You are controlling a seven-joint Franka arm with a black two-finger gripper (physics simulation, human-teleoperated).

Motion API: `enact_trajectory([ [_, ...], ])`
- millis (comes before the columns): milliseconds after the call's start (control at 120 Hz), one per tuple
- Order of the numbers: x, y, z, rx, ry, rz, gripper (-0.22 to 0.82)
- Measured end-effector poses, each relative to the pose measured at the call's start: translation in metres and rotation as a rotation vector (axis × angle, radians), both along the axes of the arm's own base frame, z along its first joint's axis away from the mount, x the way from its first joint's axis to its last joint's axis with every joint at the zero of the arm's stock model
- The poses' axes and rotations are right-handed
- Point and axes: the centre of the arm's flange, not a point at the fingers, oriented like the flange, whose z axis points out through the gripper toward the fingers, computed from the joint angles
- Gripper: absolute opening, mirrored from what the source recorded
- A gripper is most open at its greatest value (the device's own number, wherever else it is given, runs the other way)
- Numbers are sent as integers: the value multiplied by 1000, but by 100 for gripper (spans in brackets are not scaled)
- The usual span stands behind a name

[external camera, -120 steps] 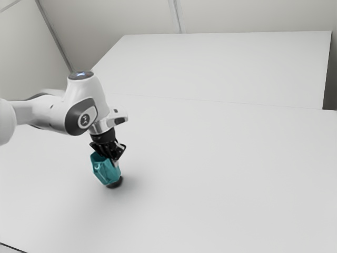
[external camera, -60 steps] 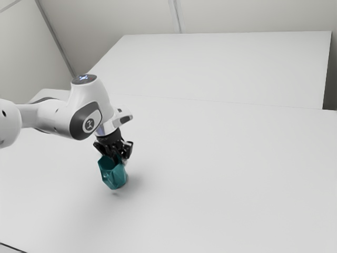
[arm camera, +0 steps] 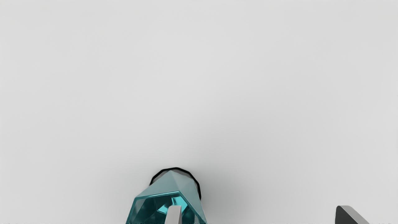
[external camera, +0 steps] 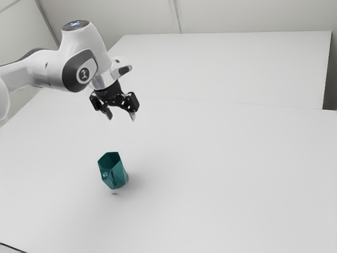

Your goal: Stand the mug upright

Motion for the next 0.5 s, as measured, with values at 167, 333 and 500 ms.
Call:
enact_trajectory([
  [167,13,1,45,-1,19,13,56],
  [333,19,5,83,-1,42,22,57],
  [500,21,11,118,2,54,27,58],
])
